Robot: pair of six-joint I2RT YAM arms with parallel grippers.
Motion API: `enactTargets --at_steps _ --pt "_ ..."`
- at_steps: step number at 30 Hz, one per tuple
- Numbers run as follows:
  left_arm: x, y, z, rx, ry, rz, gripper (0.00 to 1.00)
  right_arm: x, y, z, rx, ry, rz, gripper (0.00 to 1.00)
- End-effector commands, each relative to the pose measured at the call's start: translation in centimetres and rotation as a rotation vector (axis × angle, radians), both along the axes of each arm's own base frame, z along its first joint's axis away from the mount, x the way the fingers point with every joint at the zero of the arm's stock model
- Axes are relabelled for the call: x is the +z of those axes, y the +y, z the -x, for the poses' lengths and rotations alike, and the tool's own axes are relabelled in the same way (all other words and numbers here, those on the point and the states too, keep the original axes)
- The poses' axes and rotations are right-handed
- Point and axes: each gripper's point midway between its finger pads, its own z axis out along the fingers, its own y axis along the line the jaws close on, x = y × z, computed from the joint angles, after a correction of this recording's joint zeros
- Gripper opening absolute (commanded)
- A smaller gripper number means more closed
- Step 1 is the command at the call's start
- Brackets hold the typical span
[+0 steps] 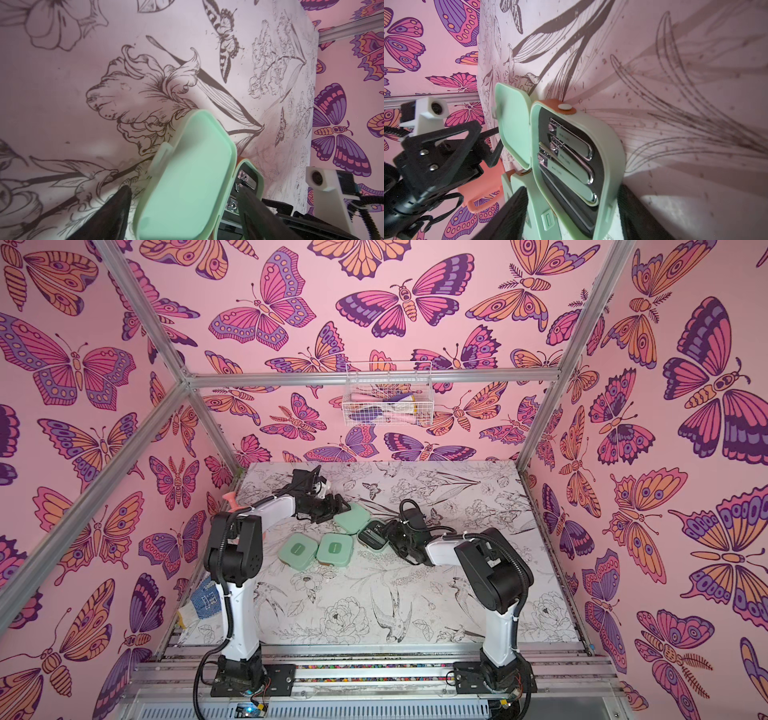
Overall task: Organize nail clipper sets
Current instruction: Close the storage box at the center of the board.
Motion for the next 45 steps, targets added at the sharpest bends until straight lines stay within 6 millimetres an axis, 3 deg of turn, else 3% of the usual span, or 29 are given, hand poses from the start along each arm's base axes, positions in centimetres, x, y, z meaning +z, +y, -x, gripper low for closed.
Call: enactTargets --at_steps 1,5,14,28,36,37,45 --pt "-0.8 0.4 -0.4 -0.008 0.005 -0.015 0.82 -3.3 -0.9 1.4 -0.007 0.104 0.040 0.71" --pt "-0.5 -0.2 -0.1 -0.028 0.009 0.017 0.81 -3.4 -0.9 1.4 -0.008 0.107 0.037 0.71" --pt "2.9 -2.7 1.7 -0.111 -0.065 0.063 0.80 -3.9 -0.7 1.3 -0.011 0.113 0.031 0.71" --pt "6.5 -4.5 4.7 -0.160 -0.135 0.069 0.81 -3.8 -0.5 1.0 -0.016 0.108 0.022 0.71" --pt "7.2 -5.8 6.0 -0.190 -0.138 0.077 0.86 -4.2 -0.6 1.0 -0.018 0.116 0.023 0.71" --pt "7.2 -6.0 6.1 -0.193 -0.138 0.079 0.99 -4.2 -0.6 1.0 -0.017 0.115 0.023 0.71" --pt "7.7 -7.4 7.5 -0.224 -0.138 0.081 1.00 -4.5 -0.7 0.8 -0.021 0.120 0.017 0.71"
